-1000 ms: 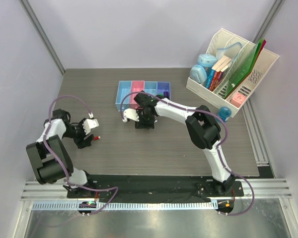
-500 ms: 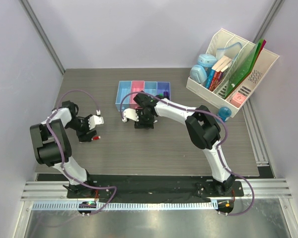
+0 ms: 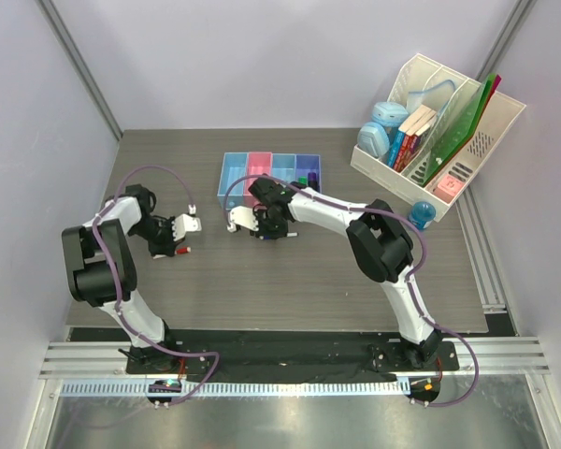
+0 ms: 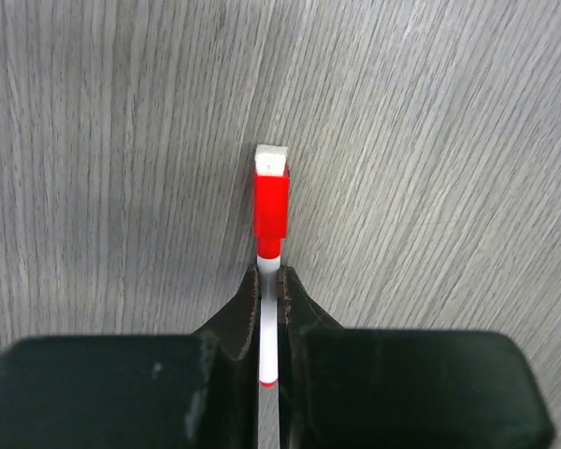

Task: Sort the stationery into containers
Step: Pick up the pen from the center of the board, then place the pen in the storage box.

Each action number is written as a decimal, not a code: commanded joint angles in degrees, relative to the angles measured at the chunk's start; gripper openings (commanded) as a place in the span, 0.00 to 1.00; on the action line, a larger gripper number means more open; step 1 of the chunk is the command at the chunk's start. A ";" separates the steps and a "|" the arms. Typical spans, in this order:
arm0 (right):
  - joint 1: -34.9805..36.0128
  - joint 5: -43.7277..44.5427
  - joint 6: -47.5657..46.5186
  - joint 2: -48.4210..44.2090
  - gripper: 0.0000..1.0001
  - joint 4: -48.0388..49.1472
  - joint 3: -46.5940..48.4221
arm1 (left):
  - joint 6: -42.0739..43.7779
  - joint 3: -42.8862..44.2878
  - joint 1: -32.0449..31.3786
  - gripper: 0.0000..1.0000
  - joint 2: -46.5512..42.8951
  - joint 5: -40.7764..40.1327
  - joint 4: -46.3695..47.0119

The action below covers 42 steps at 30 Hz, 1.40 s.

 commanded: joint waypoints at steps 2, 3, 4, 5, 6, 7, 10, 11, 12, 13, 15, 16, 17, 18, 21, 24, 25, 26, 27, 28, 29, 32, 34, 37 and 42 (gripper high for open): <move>0.23 0.57 0.53 3.58 0.01 0.19 -1.31 | -1.16 -1.19 -0.58 0.00 4.06 -3.44 -3.55; 0.23 0.66 0.79 3.58 0.01 0.28 -1.31 | -1.42 -1.01 -0.59 0.00 4.14 -3.53 -3.64; 0.23 0.93 1.23 3.41 0.01 0.37 -1.31 | -1.69 -0.92 -0.59 0.00 4.06 -3.45 -3.90; 0.23 0.93 1.58 3.23 0.01 0.37 -1.31 | -2.04 -0.57 -0.59 0.00 3.97 -3.27 -4.60; 0.14 1.28 1.93 2.97 0.01 0.46 -1.22 | -3.17 0.48 -0.59 0.00 3.97 -3.01 -5.13; 0.23 1.63 3.16 2.79 0.01 0.54 -1.05 | -3.97 1.09 -0.67 0.00 3.97 -2.05 -5.48; 0.23 2.77 5.71 1.04 0.01 0.81 -0.26 | -7.74 4.26 -0.32 0.00 2.92 1.81 -7.33; 0.23 3.30 8.07 0.42 0.01 0.98 0.35 | -8.71 5.05 -0.32 0.00 2.56 3.05 -8.55; 0.14 3.48 9.57 -1.15 0.01 0.98 0.53 | -10.38 6.62 -0.32 0.00 1.78 4.63 -8.91; 0.06 3.65 10.71 -2.12 0.01 1.07 0.62 | -11.87 7.33 -0.32 0.00 1.33 6.90 -9.00; -0.29 4.09 14.93 -5.10 0.01 1.34 0.62 | -13.29 9.35 -0.41 0.00 0.46 9.73 -10.22; -0.65 3.92 16.25 -6.08 0.01 1.51 0.54 | -15.99 10.15 -0.41 0.00 0.28 10.78 -10.23; -0.82 4.09 17.74 -7.22 0.01 1.60 0.36 | -16.80 11.02 -0.50 0.00 0.27 13.40 -10.75; -1.09 4.35 20.19 -8.10 0.01 1.77 0.27 | -17.77 12.86 -0.50 0.00 0.19 14.56 -11.54; -1.88 3.92 23.46 -12.23 0.01 2.74 -1.04 | -24.61 16.38 -0.76 0.00 -0.16 19.48 -11.11; -2.84 1.99 24.17 -16.80 0.01 3.09 -2.01 | -33.66 19.89 -1.29 0.00 -0.17 23.34 -7.60; -3.28 1.81 24.26 -17.59 0.01 3.09 -1.93 | -36.73 20.87 -1.90 0.00 -0.25 23.97 -4.38; -3.55 1.37 24.17 -19.25 0.01 3.09 -1.84 | -41.81 22.36 -2.16 0.00 -0.17 24.85 -2.69; -3.81 1.11 24.00 -20.05 0.01 3.27 -1.75 | -45.34 22.98 -2.43 0.00 -0.08 25.64 -0.32; -4.25 1.02 24.00 -20.84 0.01 3.62 -1.75 | -48.33 23.51 -3.21 0.00 -0.16 26.08 1.96; -4.86 1.10 23.91 -22.16 0.01 3.88 -1.66 | -54.19 24.56 -3.74 0.00 0.10 26.17 6.25; -6.00 1.98 23.82 -24.01 0.01 5.55 -1.84 | -62.13 27.36 -6.55 0.00 1.76 24.33 12.94; -6.27 3.38 23.91 -25.07 0.01 6.52 -1.84 | -68.64 29.57 -8.75 0.00 3.43 22.40 14.98; -6.71 4.18 23.73 -26.04 0.01 7.75 -2.36 | -75.41 34.84 -10.95 0.00 8.08 20.30 17.27; -7.15 3.65 24.44 -26.56 0.01 9.24 -3.51 | -84.11 44.42 -13.50 0.00 17.47 17.66 19.73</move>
